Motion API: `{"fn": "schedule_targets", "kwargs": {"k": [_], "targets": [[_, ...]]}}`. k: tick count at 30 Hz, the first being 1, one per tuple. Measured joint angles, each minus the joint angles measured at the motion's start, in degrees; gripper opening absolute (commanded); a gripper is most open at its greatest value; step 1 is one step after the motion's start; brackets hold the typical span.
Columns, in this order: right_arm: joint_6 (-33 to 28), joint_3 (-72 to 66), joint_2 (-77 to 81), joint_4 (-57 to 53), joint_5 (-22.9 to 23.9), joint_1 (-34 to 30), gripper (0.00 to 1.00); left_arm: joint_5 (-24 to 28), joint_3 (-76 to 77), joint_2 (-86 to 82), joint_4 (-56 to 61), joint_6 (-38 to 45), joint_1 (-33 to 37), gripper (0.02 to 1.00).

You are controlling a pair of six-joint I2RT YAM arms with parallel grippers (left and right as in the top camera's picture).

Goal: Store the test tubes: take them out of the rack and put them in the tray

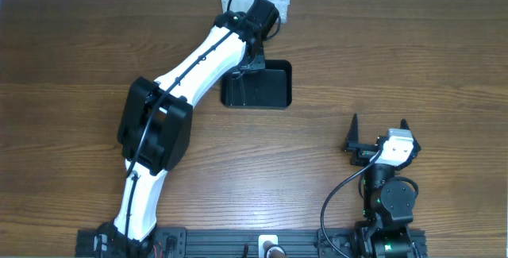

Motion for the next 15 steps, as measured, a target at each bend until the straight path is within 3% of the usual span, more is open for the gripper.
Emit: {"fn": "schedule_targets", "kwargs": {"k": [4, 8, 15], "targets": [[0.0, 0.0, 0.0, 0.0, 0.0, 0.0, 0.991, 0.2, 0.0, 0.0, 0.0, 0.0, 0.0, 0.371], [0.0, 0.0, 0.0, 0.0, 0.0, 0.0, 0.991, -1.1, 0.0, -1.0, 0.2, 0.1, 0.0, 0.588], [0.0, 0.0, 0.0, 0.0, 0.0, 0.0, 0.991, -10.5, -0.5, -13.7, 10.1, 5.2, 0.0, 0.991]]}}
